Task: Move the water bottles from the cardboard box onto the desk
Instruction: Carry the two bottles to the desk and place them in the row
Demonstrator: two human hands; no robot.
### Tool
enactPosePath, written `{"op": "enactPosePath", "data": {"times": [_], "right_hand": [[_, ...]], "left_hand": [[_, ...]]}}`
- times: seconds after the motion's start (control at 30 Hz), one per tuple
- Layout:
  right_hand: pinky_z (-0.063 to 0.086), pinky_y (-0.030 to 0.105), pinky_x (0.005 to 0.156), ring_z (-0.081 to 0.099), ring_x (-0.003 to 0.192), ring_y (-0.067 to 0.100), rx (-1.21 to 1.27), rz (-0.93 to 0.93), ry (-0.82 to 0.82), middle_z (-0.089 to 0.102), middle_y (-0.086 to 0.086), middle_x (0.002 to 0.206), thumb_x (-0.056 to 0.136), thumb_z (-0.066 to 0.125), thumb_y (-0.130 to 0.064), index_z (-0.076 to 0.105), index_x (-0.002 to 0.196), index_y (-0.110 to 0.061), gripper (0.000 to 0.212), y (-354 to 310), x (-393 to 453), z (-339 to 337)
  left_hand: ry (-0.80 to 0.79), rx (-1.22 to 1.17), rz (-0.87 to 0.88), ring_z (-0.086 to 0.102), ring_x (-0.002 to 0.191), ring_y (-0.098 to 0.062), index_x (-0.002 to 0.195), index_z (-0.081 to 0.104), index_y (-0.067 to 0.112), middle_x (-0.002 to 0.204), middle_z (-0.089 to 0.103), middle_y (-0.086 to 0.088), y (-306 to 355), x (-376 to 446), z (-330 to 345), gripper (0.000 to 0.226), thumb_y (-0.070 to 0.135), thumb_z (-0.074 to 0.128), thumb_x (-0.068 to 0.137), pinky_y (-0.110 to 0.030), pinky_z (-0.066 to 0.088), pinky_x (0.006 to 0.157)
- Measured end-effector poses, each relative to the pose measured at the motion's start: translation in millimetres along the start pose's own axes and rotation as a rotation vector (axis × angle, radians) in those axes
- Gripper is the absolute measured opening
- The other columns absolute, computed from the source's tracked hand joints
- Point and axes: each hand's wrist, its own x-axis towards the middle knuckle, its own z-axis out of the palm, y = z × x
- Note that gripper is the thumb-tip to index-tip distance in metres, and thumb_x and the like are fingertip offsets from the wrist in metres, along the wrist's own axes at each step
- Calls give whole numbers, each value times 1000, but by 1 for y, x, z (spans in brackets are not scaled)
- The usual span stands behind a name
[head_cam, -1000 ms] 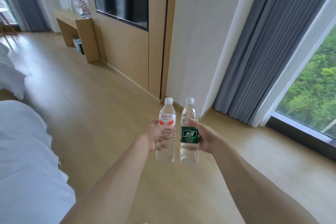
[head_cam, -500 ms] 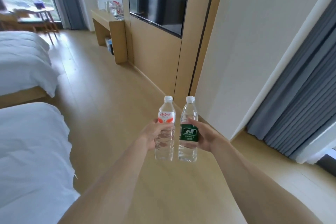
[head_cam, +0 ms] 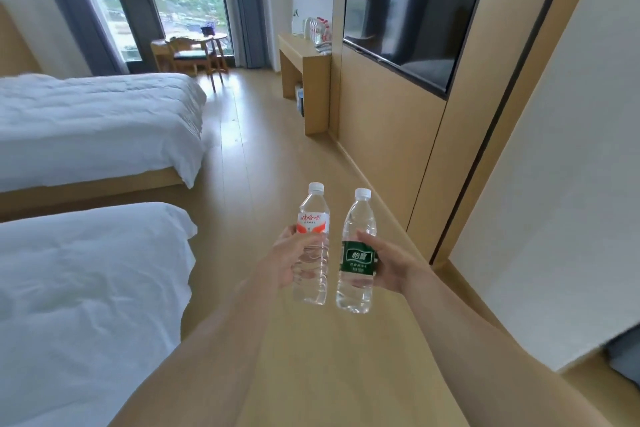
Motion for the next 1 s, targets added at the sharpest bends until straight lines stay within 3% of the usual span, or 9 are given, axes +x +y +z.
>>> {"op": "enactPosePath", "data": {"times": [0.13,0.2,0.3,0.43,0.53,0.67,0.8,0.9,1.0], "right_hand": [[45,63,105,62,121,39,-38,15,-70,65,21,127,79,75,-47,56,137,-7,73,-54,58,-12],[44,62,106,63,117,38,-69,25,-91,65,20,125,87,71,-46,54,139,-9,66,-77,84,-14],[51,56,98,62,121,36,-122,32,-96,66,17,131,89,70,-48,54,138,-16,61,-100,118,-16],[56,54,88,64,117,34,-178,37,-92,67,14,128,87,74,-47,58,133,-22,55,-131,159,-8],[55,45,74,63,117,35,-196,31,-92,67,13,126,86,74,-48,59,129,-24,51,-148,191,1],[57,43,71,62,118,33,-197,22,-76,66,10,127,87,75,-47,60,127,-27,47,-172,243,14],[57,43,72,62,120,34,-215,3,-56,66,10,128,87,74,-48,61,130,-26,50,-208,311,35],[58,46,74,62,120,34,-219,3,-40,67,11,127,86,74,-48,63,130,-25,50,-240,361,58],[57,53,85,62,119,35,-204,-15,-42,68,11,127,85,75,-48,64,129,-26,50,-272,409,83]], "left_hand": [[40,-67,17,61,75,-29,125,54,16,96,64,-16,40,47,7,65,19,86,68,-42,52,66],[43,-93,20,56,86,-33,124,53,16,104,59,-18,57,68,6,58,16,82,74,-46,48,74],[51,-91,13,57,87,-33,121,51,18,109,60,-18,75,93,-2,49,16,81,83,-48,46,79],[63,-70,16,64,86,-35,133,46,14,116,67,-24,97,125,-17,59,8,79,84,-53,52,83],[82,-51,11,62,96,-39,135,47,16,129,63,-29,111,152,-33,60,2,77,85,-63,47,97],[97,-29,-11,64,99,-38,136,46,17,131,63,-25,133,197,-55,60,4,77,86,-63,48,95],[78,9,-22,66,113,-40,132,48,22,128,68,-17,169,263,-89,59,14,81,84,-67,48,97],[70,-7,-40,68,104,-36,130,50,22,127,68,-15,202,312,-117,58,18,83,82,-67,49,95],[67,7,-56,68,112,-37,125,53,24,125,69,-14,237,360,-148,57,22,87,79,-73,44,95]]}}
